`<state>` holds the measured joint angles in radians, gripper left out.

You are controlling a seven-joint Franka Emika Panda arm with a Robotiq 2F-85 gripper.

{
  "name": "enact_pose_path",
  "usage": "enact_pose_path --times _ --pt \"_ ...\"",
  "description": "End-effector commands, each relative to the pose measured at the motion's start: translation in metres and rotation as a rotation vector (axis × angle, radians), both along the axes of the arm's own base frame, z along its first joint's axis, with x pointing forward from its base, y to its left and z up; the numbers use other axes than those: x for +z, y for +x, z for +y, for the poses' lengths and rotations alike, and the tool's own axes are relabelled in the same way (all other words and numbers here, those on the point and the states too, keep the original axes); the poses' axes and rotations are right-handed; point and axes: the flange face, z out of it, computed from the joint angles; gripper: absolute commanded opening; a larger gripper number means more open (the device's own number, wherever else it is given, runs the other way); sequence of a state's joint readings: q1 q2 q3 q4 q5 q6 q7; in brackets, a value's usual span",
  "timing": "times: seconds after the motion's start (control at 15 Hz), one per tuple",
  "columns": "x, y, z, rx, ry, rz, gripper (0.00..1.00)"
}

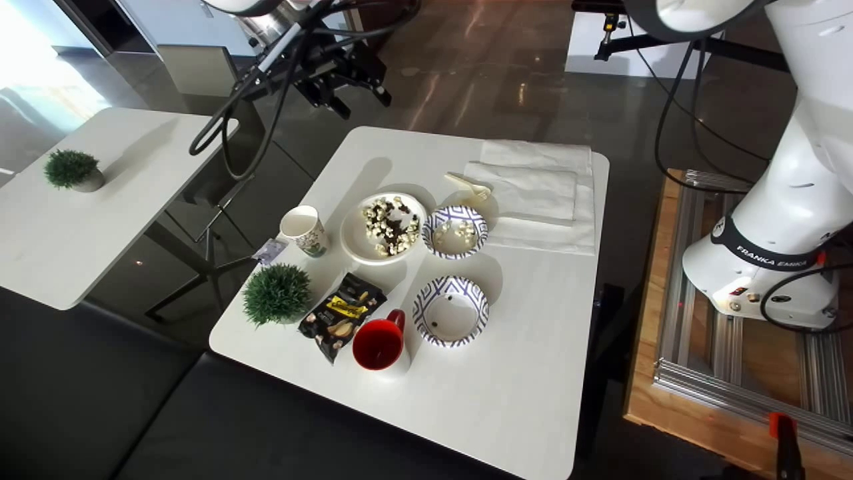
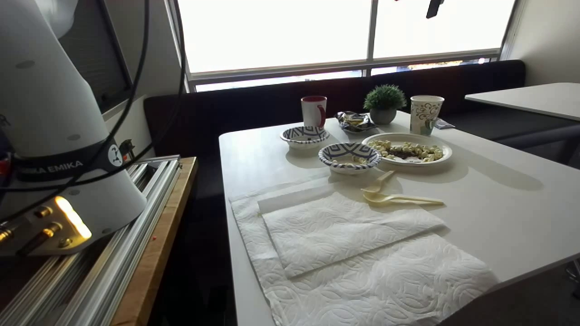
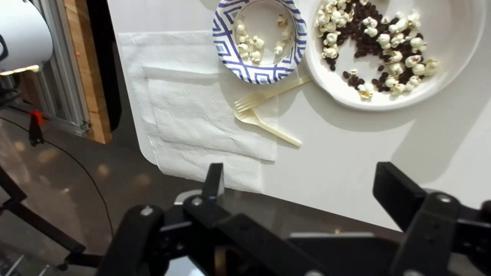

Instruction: Place the fork next to the spoon

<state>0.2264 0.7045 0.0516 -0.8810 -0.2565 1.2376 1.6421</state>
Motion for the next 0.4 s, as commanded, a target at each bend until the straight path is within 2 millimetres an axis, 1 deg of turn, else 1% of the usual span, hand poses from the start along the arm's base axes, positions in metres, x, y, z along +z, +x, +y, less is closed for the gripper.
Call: enact_pose_path --times 0.0,0.07,0.13,0.27,0.33 --pt "0.044 -0.036 0.017 0.181 -0.061 -0.059 1.00" --pt "0.058 -0.045 0.023 0.230 -0.066 -0.080 1.00" --pt "0.040 -0.022 0.024 0.139 -0.042 -0.061 1.00" --pt "0.059 -0.035 0.028 0.188 -0.047 -0.077 1.00" --pt "0.063 -0.039 0.027 0.197 -0.047 -0.079 1.00"
